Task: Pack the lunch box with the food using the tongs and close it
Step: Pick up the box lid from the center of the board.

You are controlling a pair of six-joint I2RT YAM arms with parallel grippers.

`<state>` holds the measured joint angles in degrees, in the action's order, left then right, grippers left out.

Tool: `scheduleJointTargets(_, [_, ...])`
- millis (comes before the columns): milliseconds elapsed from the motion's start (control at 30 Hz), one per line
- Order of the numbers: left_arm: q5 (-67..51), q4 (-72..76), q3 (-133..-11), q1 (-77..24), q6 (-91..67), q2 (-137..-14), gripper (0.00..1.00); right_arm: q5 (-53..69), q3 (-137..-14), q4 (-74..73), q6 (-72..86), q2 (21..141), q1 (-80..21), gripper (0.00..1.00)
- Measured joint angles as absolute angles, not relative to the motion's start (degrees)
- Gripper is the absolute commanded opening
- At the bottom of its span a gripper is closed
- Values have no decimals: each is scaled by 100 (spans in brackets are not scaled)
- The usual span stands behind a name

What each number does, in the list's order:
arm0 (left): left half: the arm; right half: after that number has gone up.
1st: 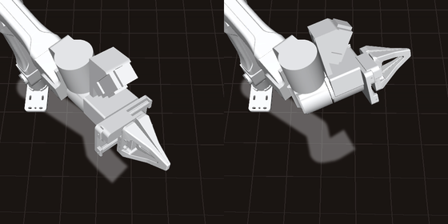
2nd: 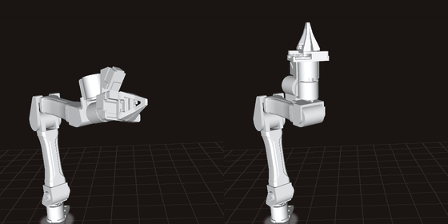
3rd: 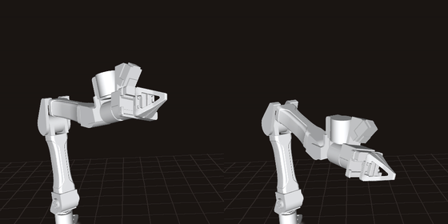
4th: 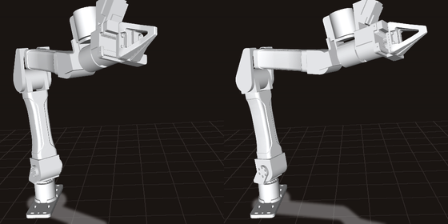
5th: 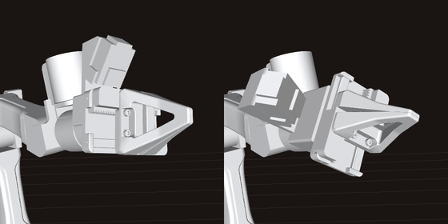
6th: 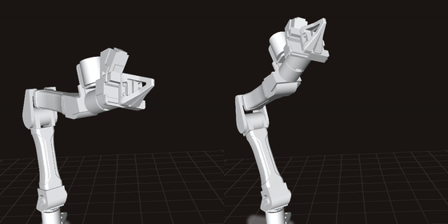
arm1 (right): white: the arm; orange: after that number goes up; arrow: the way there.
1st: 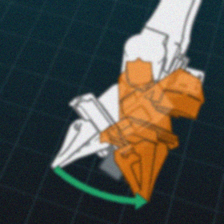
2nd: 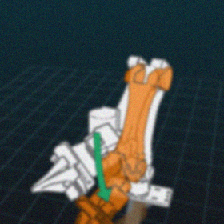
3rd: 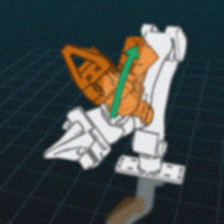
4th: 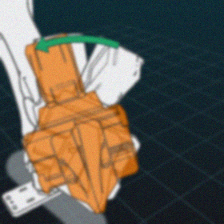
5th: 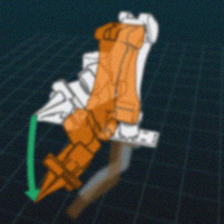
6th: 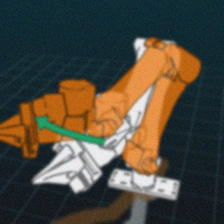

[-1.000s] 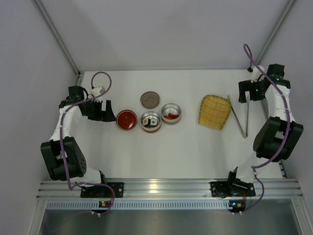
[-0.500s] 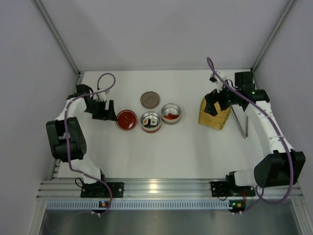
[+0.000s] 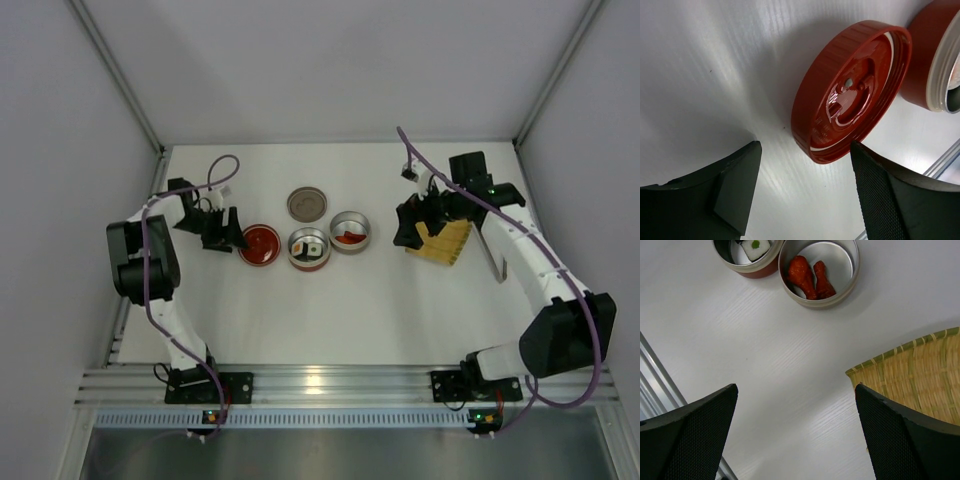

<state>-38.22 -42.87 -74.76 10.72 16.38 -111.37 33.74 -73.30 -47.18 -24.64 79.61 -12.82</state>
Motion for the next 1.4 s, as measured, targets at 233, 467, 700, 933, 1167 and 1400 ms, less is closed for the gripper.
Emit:
scheduleJointTargets(233, [-4397, -4283, -7673, 1074, 1518, -11448, 70, 3651, -7330, -4720, -2220, 8042, -1304, 98])
scheduleJointTargets(467, [-4925, -4250, -7762, 1079, 1308, -11740, 63, 3811, -7437, -4720, -2062, 8160, -1304, 98])
scheduleJointTargets(700, [-5485, -4252, -7793, 1081, 1168, -12077, 48, 3922, -7533, -4709, -1999, 8278, -1308, 98])
scheduleJointTargets(933, [-5758, -4456, -7793, 1085, 1208, -12256, 17, 3896, -7544, -4543, -1826, 8440, -1472, 95])
scheduleJointTargets(1167, [-5852, -5513, -8147, 1288, 1704, -12272, 0, 3819, -7367, -3844, -1608, 8556, -1874, 93])
scheduleJointTargets(1400, [-6438, -7008, -9188, 1876, 2832, -12241, 0, 3981, -6855, -2521, -1153, 8532, -1931, 85])
